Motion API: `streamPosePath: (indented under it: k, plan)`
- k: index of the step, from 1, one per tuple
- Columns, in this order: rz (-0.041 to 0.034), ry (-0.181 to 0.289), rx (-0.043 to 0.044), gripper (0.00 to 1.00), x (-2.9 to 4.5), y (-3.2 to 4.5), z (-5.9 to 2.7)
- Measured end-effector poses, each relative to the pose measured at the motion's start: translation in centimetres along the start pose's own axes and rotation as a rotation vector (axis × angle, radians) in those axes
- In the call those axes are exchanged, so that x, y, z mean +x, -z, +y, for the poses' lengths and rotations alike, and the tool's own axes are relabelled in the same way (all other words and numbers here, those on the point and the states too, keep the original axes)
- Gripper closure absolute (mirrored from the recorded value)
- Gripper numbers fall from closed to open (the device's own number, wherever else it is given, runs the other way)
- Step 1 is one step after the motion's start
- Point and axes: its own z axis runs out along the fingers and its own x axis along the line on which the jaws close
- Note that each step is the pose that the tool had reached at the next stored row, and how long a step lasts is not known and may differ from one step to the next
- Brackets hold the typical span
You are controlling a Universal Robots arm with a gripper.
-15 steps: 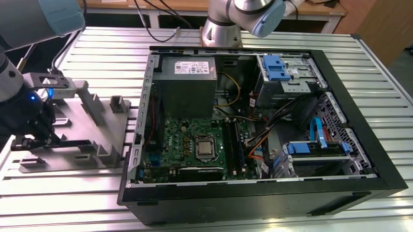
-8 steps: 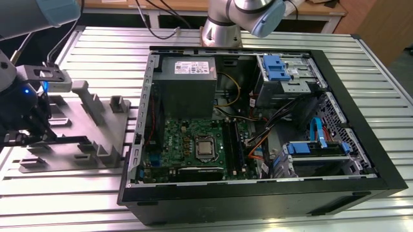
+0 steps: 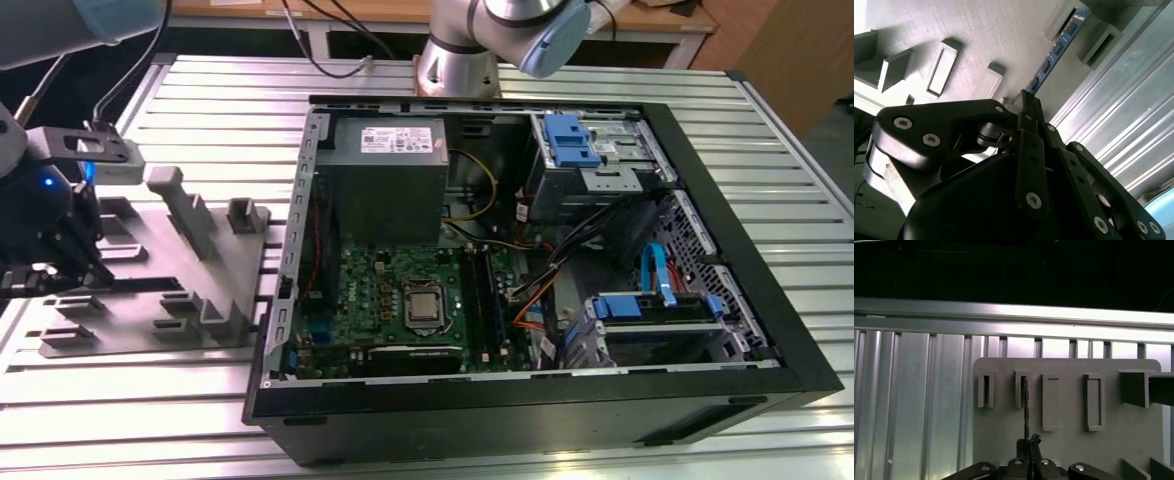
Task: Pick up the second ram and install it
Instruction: 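Pick up the second ram and move it above second insertion slot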
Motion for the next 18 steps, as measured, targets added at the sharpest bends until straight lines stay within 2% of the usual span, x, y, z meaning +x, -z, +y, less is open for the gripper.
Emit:
streamPosePath:
  k: [4,8,18]
  plan:
    - [-0.0014,-0.011,0.0003,0.89,-0.02,0.52,0.01]
    - [-0.0025,-0.017,0.0004,0.89,-0.04,1.35,0.04]
    - [-0.0037,-0.031,0.0009,0.89,-0.13,4.19,0.12]
